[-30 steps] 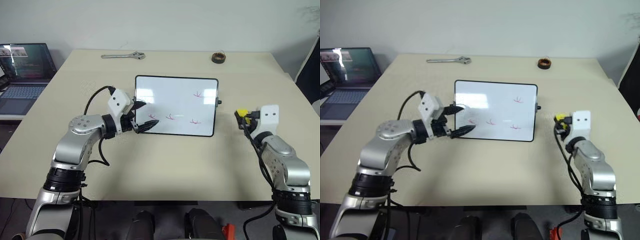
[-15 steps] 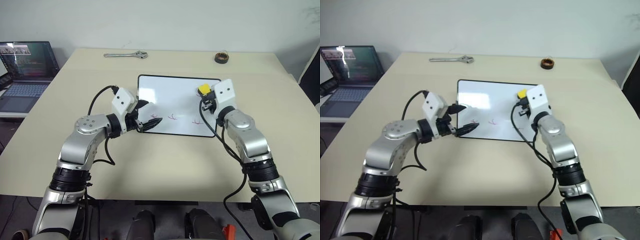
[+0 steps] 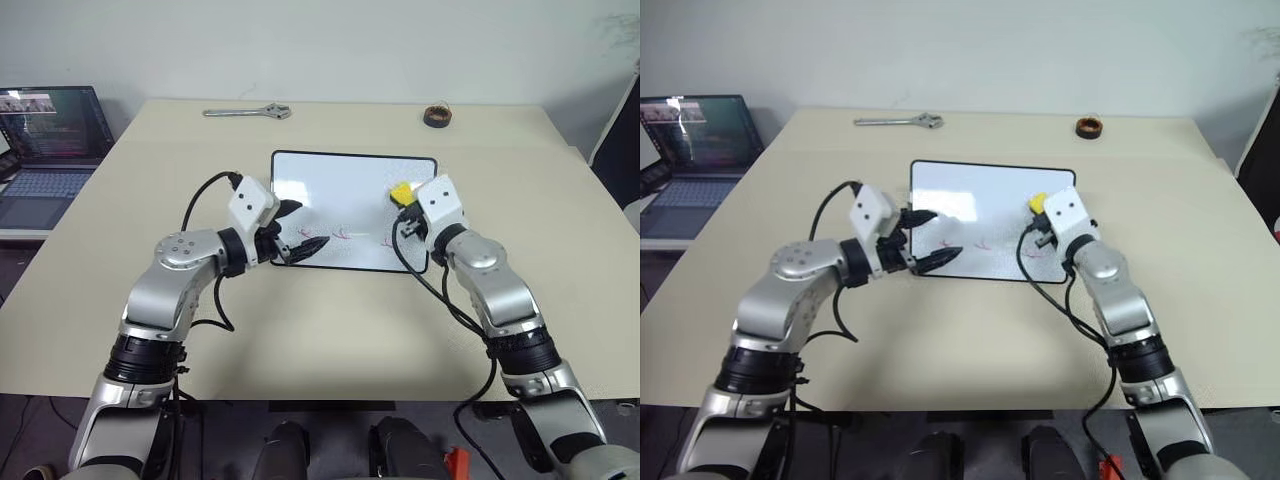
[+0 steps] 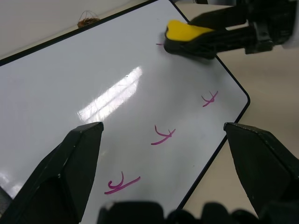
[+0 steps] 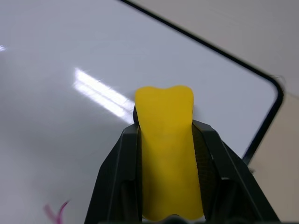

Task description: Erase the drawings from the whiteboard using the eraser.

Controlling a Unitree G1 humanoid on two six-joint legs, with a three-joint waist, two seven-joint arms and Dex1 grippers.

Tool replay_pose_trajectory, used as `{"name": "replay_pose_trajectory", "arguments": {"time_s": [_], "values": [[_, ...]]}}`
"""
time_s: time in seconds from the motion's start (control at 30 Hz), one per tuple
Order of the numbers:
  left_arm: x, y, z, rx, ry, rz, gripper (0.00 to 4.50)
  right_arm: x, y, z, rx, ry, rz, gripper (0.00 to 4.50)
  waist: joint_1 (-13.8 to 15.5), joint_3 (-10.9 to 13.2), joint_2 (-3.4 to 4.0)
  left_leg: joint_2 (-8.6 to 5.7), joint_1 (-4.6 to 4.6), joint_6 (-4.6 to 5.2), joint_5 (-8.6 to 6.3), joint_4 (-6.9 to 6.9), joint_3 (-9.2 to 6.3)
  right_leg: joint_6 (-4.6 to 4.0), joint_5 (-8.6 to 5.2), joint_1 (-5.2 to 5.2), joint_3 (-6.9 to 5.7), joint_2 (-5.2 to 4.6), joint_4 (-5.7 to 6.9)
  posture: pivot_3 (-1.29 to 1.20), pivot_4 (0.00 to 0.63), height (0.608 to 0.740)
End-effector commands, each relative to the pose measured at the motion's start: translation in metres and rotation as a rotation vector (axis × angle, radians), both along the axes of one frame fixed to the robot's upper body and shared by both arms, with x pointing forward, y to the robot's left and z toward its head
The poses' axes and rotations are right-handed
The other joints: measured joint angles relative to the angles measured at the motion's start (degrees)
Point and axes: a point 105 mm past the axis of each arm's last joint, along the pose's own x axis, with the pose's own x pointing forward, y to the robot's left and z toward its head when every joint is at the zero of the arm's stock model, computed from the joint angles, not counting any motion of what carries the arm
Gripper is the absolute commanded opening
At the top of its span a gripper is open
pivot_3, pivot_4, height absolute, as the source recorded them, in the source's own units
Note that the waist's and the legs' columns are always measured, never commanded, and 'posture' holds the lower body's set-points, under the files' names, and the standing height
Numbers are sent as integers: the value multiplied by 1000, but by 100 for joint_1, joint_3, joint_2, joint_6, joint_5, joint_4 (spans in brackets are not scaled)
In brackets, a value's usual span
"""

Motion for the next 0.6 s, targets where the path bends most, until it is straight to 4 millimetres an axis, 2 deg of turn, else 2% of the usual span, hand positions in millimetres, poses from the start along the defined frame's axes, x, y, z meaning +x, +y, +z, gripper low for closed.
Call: {"name": "replay_pose_trajectory", "arguments": {"time_s": [0.03, 0.13, 0.23, 0.33, 0.4, 0.5, 0.6], "values": [[-1, -2, 11, 4, -55, -15, 4500, 3, -9, 1, -12, -4, -32, 1102, 0, 0, 0, 0, 0, 0, 0, 0, 0, 0, 0, 0, 0, 0, -1, 0, 150, 740], [-1, -2, 11, 2, -54, -15, 4500, -2, 2, -7, -36, 30, 34, 1102, 0, 0, 0, 0, -2, 1, 0, -1, 1, 0, 0, 0, 1, 0, -4, 0, 150, 740], [-1, -3, 11, 3, -56, -17, 4500, -6, 24, -6, -92, 15, 136, 1102, -29, 0, 0, -1, 1, 1, 0, -1, 3, 0, 0, 0, 1, 0, -2, 0, 150, 740], [0, -3, 11, 2, -60, -15, 4500, -6, 37, -13, -194, 11, 193, 1102, -54, 0, 0, -2, 3, 1, -1, -2, 5, -1, 0, -2, 1, 0, -1, 0, 150, 740], [0, -2, 11, 3, -62, -12, 4500, -3, 34, -12, -182, 5, 164, 1102, -53, 0, 0, -1, 3, 0, -1, -2, 4, -1, 0, -2, 0, 1, -1, 0, 150, 740], [-1, 0, 11, 6, -62, -3, 4500, 9, 13, 1, -159, -60, 23, 1102, -49, 0, 0, 0, 3, 0, 0, 0, 3, -1, 1, 0, 2, 0, 0, 0, 150, 740], [-2, 1, 10, 4, -62, -1, 4500, 14, 3, 2, -134, -52, -27, 1102, -32, 0, 0, 0, 3, 0, 0, 2, 0, -1, 1, 1, 1, 0, 4, 0, 150, 740]]}}
